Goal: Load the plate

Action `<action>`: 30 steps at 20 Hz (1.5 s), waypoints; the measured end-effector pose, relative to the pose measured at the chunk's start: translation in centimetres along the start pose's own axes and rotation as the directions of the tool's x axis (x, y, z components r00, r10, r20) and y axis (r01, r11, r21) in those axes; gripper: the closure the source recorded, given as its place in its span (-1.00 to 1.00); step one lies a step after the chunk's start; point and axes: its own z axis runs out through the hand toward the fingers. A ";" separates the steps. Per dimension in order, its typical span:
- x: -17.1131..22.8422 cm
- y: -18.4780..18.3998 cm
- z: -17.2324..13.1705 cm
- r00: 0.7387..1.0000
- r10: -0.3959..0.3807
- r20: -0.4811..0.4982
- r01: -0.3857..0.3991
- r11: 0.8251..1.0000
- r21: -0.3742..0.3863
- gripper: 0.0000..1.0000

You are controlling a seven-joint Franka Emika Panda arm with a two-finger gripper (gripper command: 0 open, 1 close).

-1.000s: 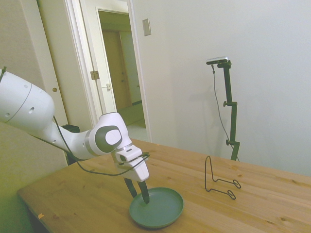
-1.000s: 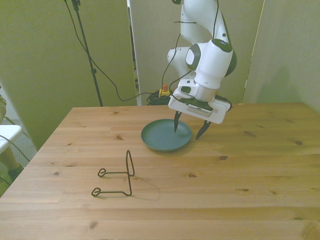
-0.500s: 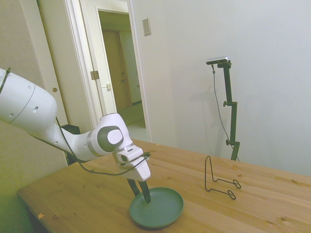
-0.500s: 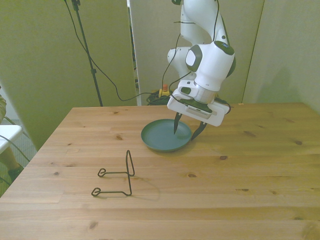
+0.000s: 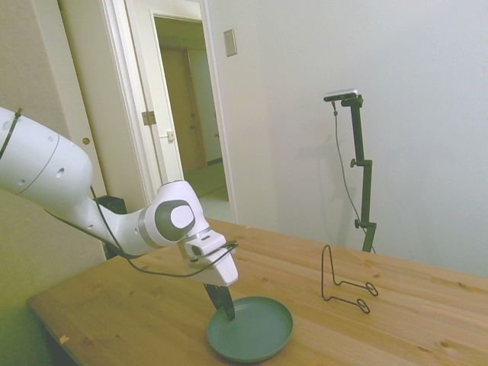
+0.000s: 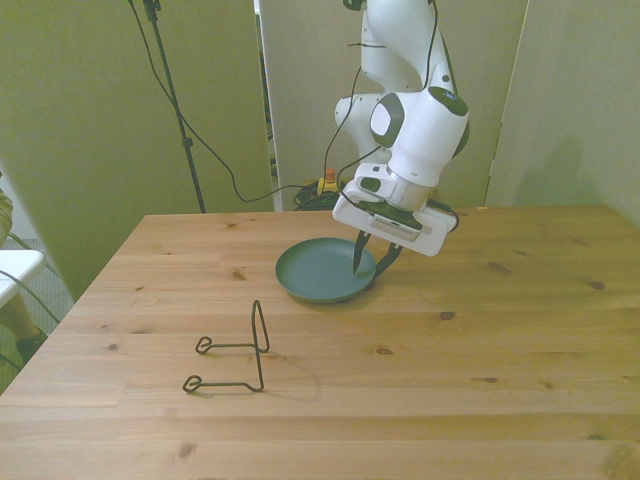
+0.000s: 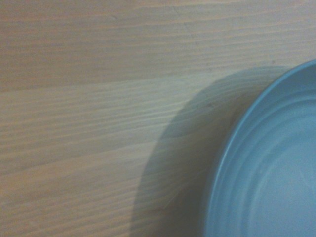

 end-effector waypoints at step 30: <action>2.9 3.4 -8.4 0.993 -0.074 0.087 0.050 0.967 0.251 1.00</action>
